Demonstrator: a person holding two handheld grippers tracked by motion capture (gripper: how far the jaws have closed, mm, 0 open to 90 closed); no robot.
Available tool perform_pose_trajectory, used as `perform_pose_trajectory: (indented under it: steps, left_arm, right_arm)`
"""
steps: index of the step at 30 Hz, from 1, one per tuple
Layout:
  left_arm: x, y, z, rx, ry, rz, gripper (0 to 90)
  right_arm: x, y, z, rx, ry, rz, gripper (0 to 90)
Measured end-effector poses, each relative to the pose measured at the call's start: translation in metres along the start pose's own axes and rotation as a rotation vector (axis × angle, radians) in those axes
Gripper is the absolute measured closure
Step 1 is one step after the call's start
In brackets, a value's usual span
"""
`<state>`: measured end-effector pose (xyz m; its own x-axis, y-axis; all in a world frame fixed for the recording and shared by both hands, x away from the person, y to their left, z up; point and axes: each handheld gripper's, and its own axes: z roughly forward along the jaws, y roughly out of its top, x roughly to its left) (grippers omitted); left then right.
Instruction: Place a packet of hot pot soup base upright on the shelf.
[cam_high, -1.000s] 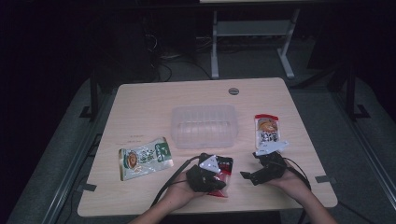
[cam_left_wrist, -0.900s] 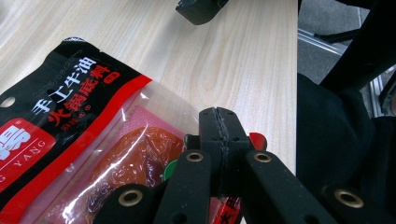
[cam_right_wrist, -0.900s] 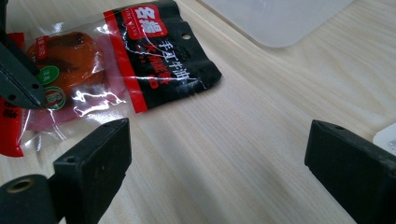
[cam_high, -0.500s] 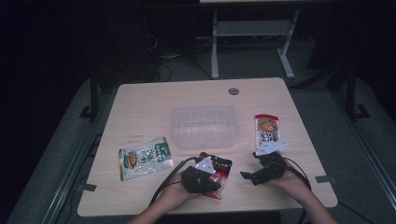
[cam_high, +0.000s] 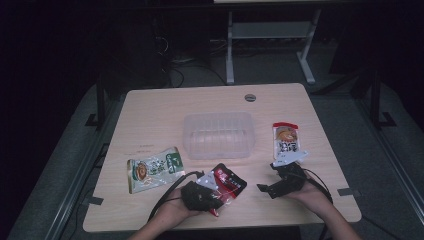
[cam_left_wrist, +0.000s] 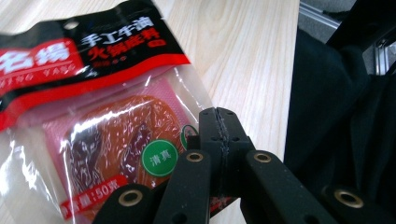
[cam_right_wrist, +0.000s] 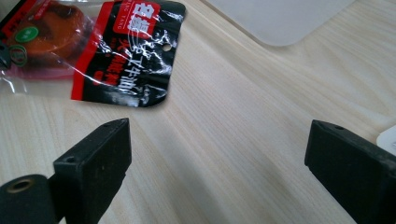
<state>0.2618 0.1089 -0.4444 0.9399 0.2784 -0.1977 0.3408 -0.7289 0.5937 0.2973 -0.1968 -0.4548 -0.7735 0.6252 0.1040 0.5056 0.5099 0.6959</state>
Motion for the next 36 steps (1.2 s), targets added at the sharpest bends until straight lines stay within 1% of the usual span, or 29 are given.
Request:
perform_pose_trajectory:
  steps: [6,10,14,17,19,20,21,22,23,24,25,26,29,30,31,33,35,36]
  left_arm:
    - [0.004,-0.009,-0.008,0.008,0.016,-0.018,89.7]
    - [0.007,-0.016,-0.015,0.016,0.039,-0.021,89.7]
    - [0.01,-0.021,-0.02,0.017,0.061,-0.037,89.7]
    - [0.012,-0.024,-0.024,0.024,0.077,-0.036,89.7]
    - [0.013,-0.025,-0.025,0.024,0.081,-0.037,89.7]
    - [0.014,-0.027,-0.027,0.027,0.102,-0.033,89.7]
    - [0.014,-0.028,-0.028,0.031,0.112,-0.038,89.7]
    - [0.015,-0.029,-0.029,0.029,0.127,-0.033,89.7]
    - [0.015,-0.029,-0.029,0.029,0.127,-0.033,89.7]
    - [0.016,-0.03,-0.031,0.025,0.135,-0.036,89.7]
    - [0.017,-0.031,-0.032,0.025,0.131,-0.039,89.7]
    - [0.017,-0.032,-0.034,0.011,0.126,-0.046,89.7]
    - [0.017,-0.032,-0.036,0.012,0.119,-0.039,89.7]
    - [0.017,-0.032,-0.036,0.005,0.113,-0.038,89.7]
    - [0.017,-0.031,-0.039,-0.007,0.11,-0.046,89.7]
    - [0.018,-0.03,-0.043,-0.034,0.112,-0.059,89.7]
    - [0.02,-0.03,-0.046,-0.037,0.117,-0.056,89.7]
    - [0.022,-0.031,-0.051,-0.057,0.133,-0.071,89.7]
  right_arm:
    - [0.0,0.0,0.001,0.011,-0.002,0.0,6.7]
    - [0.0,0.0,0.001,0.01,-0.001,0.003,6.8]
    - [0.0,-0.001,0.002,0.015,0.001,0.006,6.8]
    - [0.0,-0.001,0.003,0.022,0.003,0.007,6.8]
    - [0.0,-0.001,0.003,0.025,0.002,0.006,6.8]
    - [0.0,-0.001,0.003,0.025,0.002,0.008,6.8]
    - [0.0,0.0,0.003,0.026,0.0,0.007,6.8]
    - [0.0,-0.001,0.003,0.024,0.0,0.009,6.8]
    - [0.0,-0.001,0.003,0.024,0.0,0.009,6.8]
    - [0.0,-0.001,0.003,0.023,0.0,0.01,6.8]
    - [0.0,-0.001,0.003,0.022,0.0,0.007,6.8]
    - [0.0,0.0,0.002,0.025,0.001,0.004,6.8]
    - [0.001,0.0,0.002,0.024,0.002,0.002,6.8]
    - [0.0,0.0,0.003,0.023,0.005,0.001,6.8]
    - [0.001,0.0,0.003,0.02,0.005,0.002,6.8]
    - [0.001,0.0,0.003,0.019,0.008,-0.001,6.8]
    - [0.001,0.0,0.004,0.02,0.009,0.0,6.8]
    - [0.001,0.0,0.004,0.02,0.011,-0.001,6.8]
